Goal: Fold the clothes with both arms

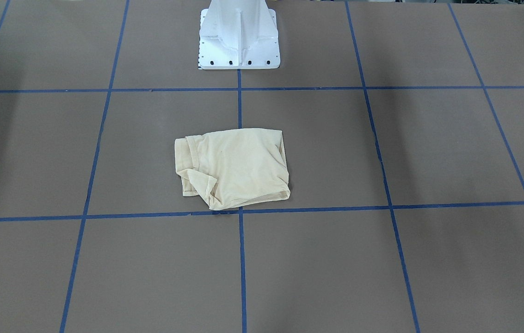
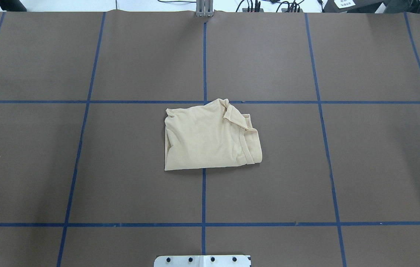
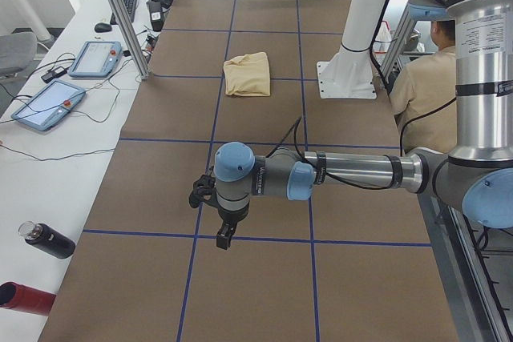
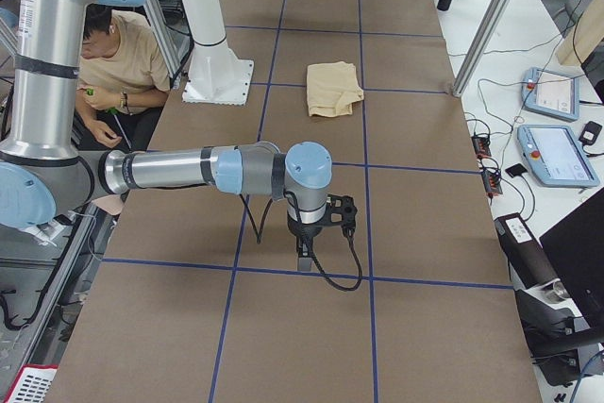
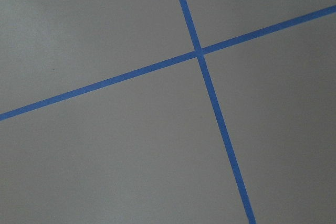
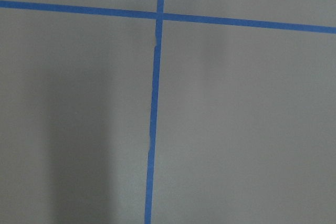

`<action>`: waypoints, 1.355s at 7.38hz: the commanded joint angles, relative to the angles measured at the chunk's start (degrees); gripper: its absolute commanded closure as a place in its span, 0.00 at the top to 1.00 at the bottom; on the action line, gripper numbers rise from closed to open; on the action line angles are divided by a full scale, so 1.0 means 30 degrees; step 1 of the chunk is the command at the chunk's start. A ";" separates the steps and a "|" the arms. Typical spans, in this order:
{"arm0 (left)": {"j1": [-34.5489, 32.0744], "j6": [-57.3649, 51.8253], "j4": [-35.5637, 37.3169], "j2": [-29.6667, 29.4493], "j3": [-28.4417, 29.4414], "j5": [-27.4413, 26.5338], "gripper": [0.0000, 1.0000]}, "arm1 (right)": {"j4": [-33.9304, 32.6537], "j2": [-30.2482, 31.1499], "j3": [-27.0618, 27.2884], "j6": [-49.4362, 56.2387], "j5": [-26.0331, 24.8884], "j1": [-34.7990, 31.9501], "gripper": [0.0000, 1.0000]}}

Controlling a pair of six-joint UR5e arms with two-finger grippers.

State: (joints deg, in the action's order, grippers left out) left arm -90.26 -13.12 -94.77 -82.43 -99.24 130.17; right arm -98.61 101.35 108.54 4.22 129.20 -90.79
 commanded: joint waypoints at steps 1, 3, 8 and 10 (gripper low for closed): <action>-0.0002 -0.0021 0.0008 0.0056 -0.0025 0.0028 1.00 | 0.0000 -0.0033 0.0000 -0.0031 0.0000 -0.0001 1.00; -0.0002 0.0008 0.0008 0.0261 -0.0025 0.0028 1.00 | 0.0000 -0.0034 0.0029 -0.0031 0.0029 -0.0001 1.00; -0.0002 0.0008 -0.0021 0.0290 0.0469 -0.0001 1.00 | 0.0000 -0.0034 0.0117 -0.0002 0.0087 -0.0001 1.00; -0.0002 -0.0020 0.0008 0.0290 0.0531 0.0057 1.00 | 0.0000 -0.0034 0.0147 -0.0031 0.0088 -0.0001 1.00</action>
State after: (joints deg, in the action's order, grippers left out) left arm -90.26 -13.12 -94.81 -81.56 -97.91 130.25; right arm -98.61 101.25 108.93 4.20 129.45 -90.79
